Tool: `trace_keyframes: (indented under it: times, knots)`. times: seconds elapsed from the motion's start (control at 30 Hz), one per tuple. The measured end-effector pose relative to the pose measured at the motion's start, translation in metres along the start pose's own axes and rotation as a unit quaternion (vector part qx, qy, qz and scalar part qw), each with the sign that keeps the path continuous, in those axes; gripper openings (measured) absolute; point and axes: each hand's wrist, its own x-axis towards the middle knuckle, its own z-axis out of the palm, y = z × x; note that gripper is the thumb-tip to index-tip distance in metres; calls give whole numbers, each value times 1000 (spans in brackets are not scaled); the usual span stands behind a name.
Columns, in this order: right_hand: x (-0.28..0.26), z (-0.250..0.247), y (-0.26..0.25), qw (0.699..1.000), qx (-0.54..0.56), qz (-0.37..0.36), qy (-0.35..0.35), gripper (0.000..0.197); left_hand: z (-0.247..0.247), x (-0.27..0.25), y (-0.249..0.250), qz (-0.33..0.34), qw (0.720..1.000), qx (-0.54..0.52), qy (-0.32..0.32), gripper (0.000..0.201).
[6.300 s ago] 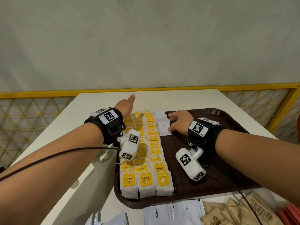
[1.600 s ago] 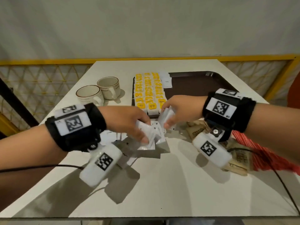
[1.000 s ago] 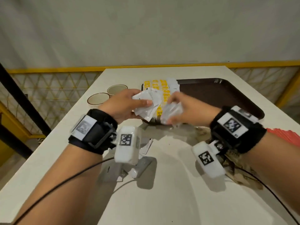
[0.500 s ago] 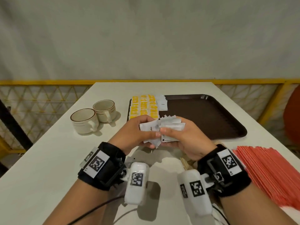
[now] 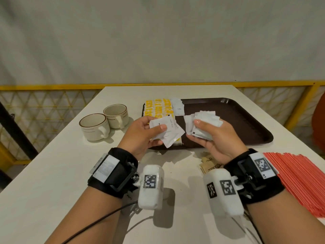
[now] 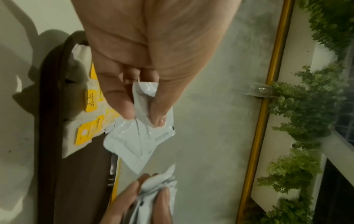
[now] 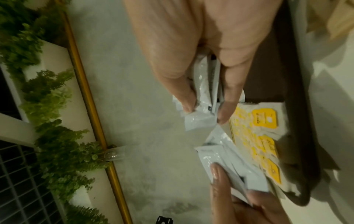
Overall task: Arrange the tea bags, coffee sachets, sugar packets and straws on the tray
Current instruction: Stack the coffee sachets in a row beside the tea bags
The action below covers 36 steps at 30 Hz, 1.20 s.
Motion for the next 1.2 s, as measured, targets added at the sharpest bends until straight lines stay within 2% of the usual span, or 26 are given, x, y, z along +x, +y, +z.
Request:
trace_keyframes:
  times: [0.17,0.23,0.33,0.4,0.47,0.63,0.7,0.8,0.87,0.93,1.03,1.13,1.2]
  knots:
    - [-8,3,0,986,-114,32,-118,20,0,0,-2,3,1000,0,-13,13]
    - [-10,4,4,978,-154,38,-134,22,1,0,-2,2,1000,5,-20,13]
    - [-9,4,6,979,-164,37,-113,24,2,-1,-1,1,1000,-3,-27,16]
    - [-9,4,5,984,-150,31,-91,21,-1,2,-1,6,999,-32,-2,21]
    - [-8,4,3,991,-119,20,-65,20,-5,4,0,5,998,-54,31,31]
    - [-6,7,0,999,-10,25,-17,24,-9,6,-7,27,997,-34,62,59]
    - [-6,9,0,999,27,30,-11,26,-6,6,-8,34,996,-41,72,51]
    - [-7,10,1,997,64,47,-17,22,-1,5,-6,33,992,-110,54,21]
    - [-8,12,1,995,75,58,-25,20,0,6,-4,27,980,-186,60,8]
    - [-9,13,1,994,81,65,-31,22,-1,8,-2,28,961,-264,78,5]
    - [-10,15,2,993,82,70,-42,25,-2,9,0,31,926,-362,104,13]
    - [-11,16,3,993,80,75,-50,33,-2,6,3,41,906,-409,99,29]
    - [-11,16,3,992,80,81,-55,40,-4,5,5,31,893,-441,87,22]
